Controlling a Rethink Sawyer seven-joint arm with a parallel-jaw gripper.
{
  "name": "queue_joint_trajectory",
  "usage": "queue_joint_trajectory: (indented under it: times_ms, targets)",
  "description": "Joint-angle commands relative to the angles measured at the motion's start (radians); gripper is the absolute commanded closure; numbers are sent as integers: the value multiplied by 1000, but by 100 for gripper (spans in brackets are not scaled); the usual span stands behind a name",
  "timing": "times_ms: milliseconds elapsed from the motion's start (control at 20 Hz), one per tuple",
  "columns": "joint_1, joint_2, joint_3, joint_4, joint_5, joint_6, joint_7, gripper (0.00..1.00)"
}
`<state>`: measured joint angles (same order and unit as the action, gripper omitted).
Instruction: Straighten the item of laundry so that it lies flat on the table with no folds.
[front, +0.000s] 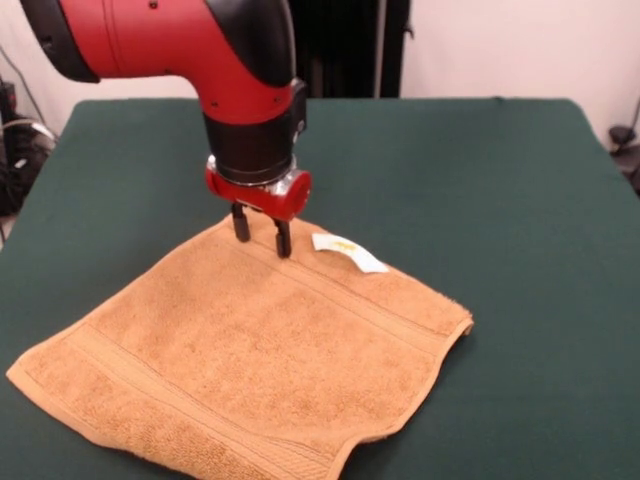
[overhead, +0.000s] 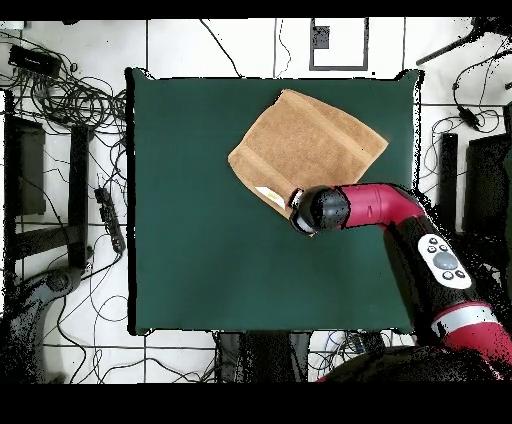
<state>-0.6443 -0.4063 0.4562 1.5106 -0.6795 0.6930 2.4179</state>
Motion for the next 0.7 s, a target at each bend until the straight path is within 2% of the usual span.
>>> queue_joint_trajectory:
  times_ms: [50, 250, 550, 700]
  targets:
    - [-53, 207, 120, 33, -37, -71, -326, 0]
    - [-79, 229, 137, 38, -26, -32, -348, 0]
    - [-121, 272, 164, 39, 40, 130, -418, 0]
    - [-132, 284, 171, 38, 45, 172, -437, 0]
